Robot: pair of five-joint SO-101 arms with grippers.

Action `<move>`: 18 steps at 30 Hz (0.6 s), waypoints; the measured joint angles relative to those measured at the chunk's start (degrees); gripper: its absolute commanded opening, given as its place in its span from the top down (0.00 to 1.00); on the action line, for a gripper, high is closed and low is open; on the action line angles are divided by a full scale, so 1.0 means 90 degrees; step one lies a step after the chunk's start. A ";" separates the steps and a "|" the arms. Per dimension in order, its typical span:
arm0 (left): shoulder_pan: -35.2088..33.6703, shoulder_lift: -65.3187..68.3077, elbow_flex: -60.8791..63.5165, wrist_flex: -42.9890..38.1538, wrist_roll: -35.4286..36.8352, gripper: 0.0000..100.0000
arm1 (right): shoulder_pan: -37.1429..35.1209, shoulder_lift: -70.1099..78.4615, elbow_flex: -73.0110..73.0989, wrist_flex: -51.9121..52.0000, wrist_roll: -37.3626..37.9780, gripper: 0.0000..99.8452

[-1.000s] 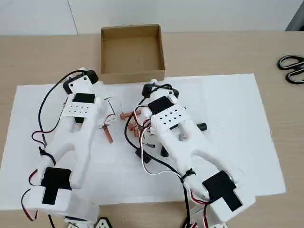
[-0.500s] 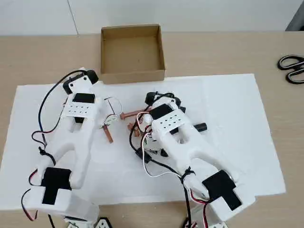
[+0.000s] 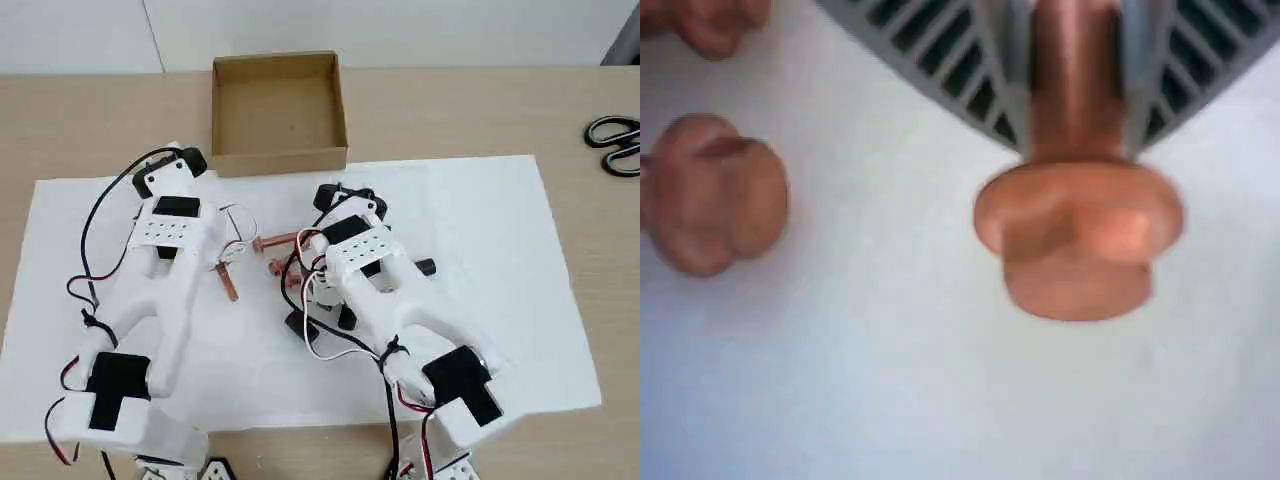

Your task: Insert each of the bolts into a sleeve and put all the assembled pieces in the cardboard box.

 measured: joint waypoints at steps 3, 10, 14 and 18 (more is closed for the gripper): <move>0.0000 0.0000 0.0000 0.0000 0.0000 0.99 | 0.0000 0.0059 -0.0039 0.0000 0.0000 0.72; 0.0000 0.0000 0.0000 0.0000 0.0000 0.99 | 0.0000 0.0088 -0.0059 0.0000 0.0000 0.80; 0.0000 0.0000 0.0000 0.0000 0.0000 0.99 | 0.0029 0.0078 -0.0029 0.0020 0.0000 0.85; 0.0000 0.0000 0.0000 0.0000 0.0000 0.99 | 0.0049 0.0068 0.0000 0.0029 0.0000 0.86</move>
